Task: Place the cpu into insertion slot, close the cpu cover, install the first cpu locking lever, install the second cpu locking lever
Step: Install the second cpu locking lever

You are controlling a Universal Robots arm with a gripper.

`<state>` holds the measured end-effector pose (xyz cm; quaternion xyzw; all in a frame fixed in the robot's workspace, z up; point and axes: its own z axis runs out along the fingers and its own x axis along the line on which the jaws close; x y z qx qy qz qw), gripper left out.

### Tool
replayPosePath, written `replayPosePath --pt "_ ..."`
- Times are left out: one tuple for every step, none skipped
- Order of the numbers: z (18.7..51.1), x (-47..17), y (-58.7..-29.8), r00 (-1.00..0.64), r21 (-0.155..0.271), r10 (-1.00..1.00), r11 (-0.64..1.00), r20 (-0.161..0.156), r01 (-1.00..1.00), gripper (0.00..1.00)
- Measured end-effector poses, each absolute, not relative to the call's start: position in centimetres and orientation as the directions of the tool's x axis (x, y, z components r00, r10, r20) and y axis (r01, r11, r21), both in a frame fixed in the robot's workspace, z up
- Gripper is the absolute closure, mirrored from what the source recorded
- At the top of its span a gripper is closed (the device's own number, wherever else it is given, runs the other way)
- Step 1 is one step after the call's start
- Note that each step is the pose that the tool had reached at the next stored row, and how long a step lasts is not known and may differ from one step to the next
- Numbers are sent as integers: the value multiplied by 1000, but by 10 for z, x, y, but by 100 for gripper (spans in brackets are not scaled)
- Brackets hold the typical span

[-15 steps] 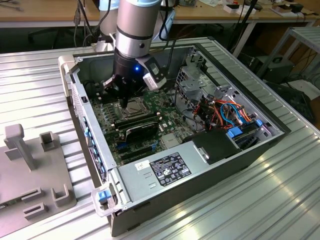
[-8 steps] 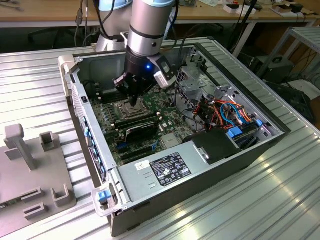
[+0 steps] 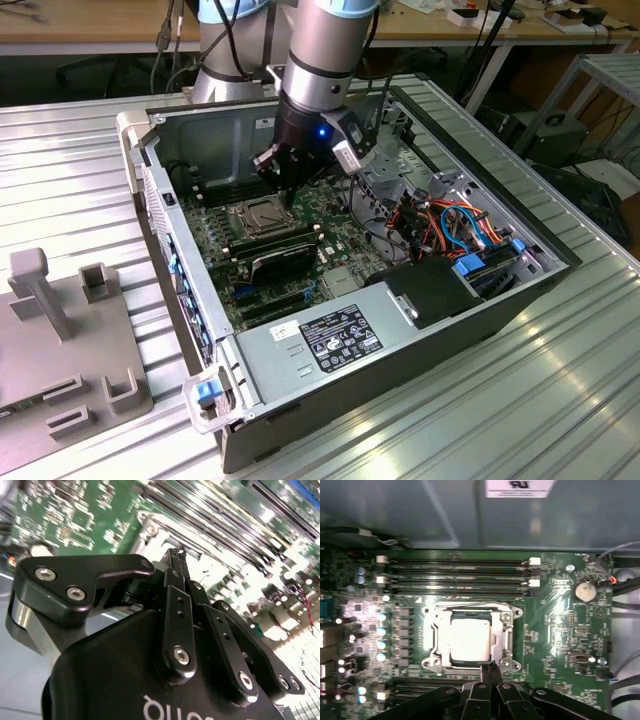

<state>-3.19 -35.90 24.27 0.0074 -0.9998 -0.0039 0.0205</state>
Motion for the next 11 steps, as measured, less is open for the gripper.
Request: replayPosePath --pt "241 -32 -362 -999 8 -15 1000 41 -14 89" --pt "239 -32 -365 -999 8 -14 1000 41 -14 89" --pt "238 -32 -368 -999 8 -14 1000 41 -14 89" --pt "236 -31 -371 -999 8 -14 1000 41 -14 89" --pt "235 -31 -373 -999 8 -14 1000 41 -14 89" --pt "234 -32 -373 -999 8 -14 1000 41 -14 89" --pt "234 -32 -373 -999 9 -14 1000 41 -14 89" --pt "234 -33 -374 -999 9 -14 1000 41 -14 89" --pt "234 -33 -375 -999 9 -14 1000 41 -14 89" --pt "234 -34 -377 -999 9 -14 1000 41 -14 89" --pt "233 -34 -377 -999 9 -14 1000 41 -14 89"
